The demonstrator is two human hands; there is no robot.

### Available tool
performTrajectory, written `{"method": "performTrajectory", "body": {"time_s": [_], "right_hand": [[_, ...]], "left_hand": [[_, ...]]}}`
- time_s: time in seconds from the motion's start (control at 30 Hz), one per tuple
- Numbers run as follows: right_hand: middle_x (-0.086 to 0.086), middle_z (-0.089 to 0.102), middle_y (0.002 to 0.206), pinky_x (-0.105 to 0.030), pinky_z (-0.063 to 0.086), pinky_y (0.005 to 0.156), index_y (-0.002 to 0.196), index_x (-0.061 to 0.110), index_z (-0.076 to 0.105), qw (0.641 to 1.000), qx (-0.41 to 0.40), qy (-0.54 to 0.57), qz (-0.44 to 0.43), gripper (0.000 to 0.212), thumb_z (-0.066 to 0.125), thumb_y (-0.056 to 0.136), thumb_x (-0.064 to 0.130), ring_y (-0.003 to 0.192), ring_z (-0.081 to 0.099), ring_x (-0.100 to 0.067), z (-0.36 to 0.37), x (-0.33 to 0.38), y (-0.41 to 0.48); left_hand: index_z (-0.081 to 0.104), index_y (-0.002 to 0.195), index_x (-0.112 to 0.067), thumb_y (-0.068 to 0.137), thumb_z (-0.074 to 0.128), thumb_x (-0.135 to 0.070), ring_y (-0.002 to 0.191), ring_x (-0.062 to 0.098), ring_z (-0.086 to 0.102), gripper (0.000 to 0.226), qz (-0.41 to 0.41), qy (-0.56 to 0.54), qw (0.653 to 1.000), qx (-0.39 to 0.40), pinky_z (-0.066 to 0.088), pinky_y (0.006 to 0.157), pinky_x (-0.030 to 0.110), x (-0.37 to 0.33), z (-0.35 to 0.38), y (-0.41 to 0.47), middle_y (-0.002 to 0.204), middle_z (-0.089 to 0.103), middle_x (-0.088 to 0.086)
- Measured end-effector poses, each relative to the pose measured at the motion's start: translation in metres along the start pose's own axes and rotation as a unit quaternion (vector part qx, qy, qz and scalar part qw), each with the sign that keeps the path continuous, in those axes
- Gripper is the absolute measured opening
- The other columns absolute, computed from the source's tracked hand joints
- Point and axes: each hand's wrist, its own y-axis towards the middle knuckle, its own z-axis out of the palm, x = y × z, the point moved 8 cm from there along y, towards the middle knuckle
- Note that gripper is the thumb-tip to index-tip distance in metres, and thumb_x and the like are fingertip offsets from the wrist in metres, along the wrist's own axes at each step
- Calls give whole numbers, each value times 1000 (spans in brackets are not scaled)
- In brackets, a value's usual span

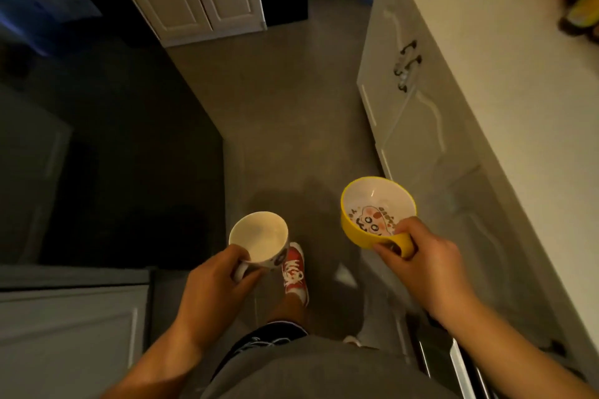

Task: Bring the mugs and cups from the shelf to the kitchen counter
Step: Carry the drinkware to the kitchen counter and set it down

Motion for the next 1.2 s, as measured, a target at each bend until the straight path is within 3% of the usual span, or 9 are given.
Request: {"method": "performTrajectory", "body": {"time_s": [0.17,0.23,0.3,0.43,0.77,0.83,0.93,1.1,1.2], "right_hand": [[0,69,68,-30,49,50,86,27,55,1000,-6,7,9,34,82,68,36,60,66,-26,15,17,77],[10,62,63,-14,43,50,86,31,52,1000,-12,13,11,36,83,67,35,54,61,-16,12,20,98],[14,58,62,-14,41,47,87,32,52,1000,-13,4,23,36,82,68,37,52,59,-12,5,18,114],[16,62,60,-25,46,41,87,35,51,996,-12,-12,84,30,73,72,49,52,59,-4,-17,1,136],[17,62,61,-12,41,42,81,46,49,984,-19,29,172,32,77,67,49,49,56,-1,-52,-74,217],[20,58,58,0,40,46,80,48,46,989,-42,22,143,32,73,64,53,51,56,6,-68,-79,250],[18,60,67,5,37,50,84,43,45,991,-50,35,122,32,69,66,56,57,58,4,-82,-90,301],[14,61,60,-9,43,43,71,43,43,991,-49,31,120,32,72,65,57,57,61,-5,-105,-102,388],[9,65,66,-22,52,45,72,38,46,990,-47,30,130,32,77,70,47,61,64,-8,-113,-104,432]], "left_hand": [[55,87,-38,76,79,-28,75,2,61,28,-8,-5,1000,10,47,59,12,14,-26,94,86,58,-18],[55,89,-37,76,78,-29,76,3,61,27,3,1,1000,18,50,62,14,9,-35,133,88,58,-17],[57,89,-33,75,78,-30,76,4,61,26,31,12,999,25,51,64,15,-3,-41,171,88,58,-16],[56,88,-32,75,79,-31,75,4,61,27,79,28,996,39,53,64,18,-44,-41,240,86,63,-11],[63,88,-20,72,83,-25,62,2,55,26,192,6,980,52,40,55,8,-179,-2,397,80,58,-14],[64,86,-19,72,83,-25,62,4,57,25,194,10,980,44,44,54,11,-197,0,426,78,60,-12],[64,81,-17,73,83,-22,63,10,61,22,165,12,986,36,55,54,32,-213,-4,462,72,64,-7],[63,80,-23,69,84,-19,64,3,60,24,157,2,987,31,50,53,20,-236,-14,507,71,59,-17],[60,82,-29,71,82,-20,67,5,64,27,155,-4,987,45,56,58,23,-247,-15,539,76,63,-14]]}}
